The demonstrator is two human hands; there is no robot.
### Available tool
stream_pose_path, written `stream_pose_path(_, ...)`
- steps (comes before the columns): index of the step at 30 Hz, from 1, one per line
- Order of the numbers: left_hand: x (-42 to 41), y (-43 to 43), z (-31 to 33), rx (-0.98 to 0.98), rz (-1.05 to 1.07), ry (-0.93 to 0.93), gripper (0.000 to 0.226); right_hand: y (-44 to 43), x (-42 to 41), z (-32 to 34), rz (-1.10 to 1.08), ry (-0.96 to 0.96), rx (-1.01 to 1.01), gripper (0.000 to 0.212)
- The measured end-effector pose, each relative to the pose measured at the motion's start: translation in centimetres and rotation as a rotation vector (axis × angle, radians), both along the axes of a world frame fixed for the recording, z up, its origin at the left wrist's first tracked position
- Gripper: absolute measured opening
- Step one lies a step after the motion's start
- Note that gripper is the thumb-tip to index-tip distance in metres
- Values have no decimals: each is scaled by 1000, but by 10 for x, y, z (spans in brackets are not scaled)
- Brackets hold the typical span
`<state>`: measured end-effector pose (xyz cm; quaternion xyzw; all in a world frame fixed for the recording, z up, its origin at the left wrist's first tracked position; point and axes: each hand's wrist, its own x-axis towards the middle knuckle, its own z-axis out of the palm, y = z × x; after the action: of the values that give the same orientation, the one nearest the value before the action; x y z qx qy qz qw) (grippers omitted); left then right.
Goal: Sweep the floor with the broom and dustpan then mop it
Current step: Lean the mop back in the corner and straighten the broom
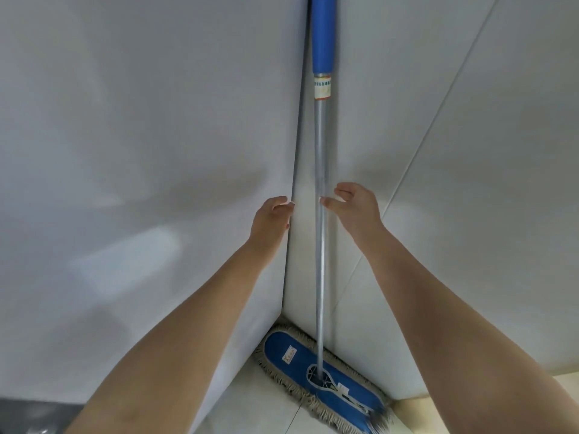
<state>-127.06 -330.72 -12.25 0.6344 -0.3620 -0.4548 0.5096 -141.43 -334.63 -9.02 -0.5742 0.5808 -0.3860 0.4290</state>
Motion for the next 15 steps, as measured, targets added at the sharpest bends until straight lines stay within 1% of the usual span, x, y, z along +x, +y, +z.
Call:
stream_pose_path(3, 12, 31, 17, -90, 42, 50, 35, 23, 6, 13, 86, -53, 46, 64)
stream_pose_path(6, 21, 64, 34, -177, 108, 86, 30, 51, 15, 26, 183, -117, 48, 66)
stream_pose_path(10, 31, 114, 54, -231, 215, 128, 28, 91, 32, 42, 322, -159, 45, 66)
stream_pose_path(15, 39, 179, 67, -289, 329, 82, 25, 134, 50, 56, 448, -216, 55, 65)
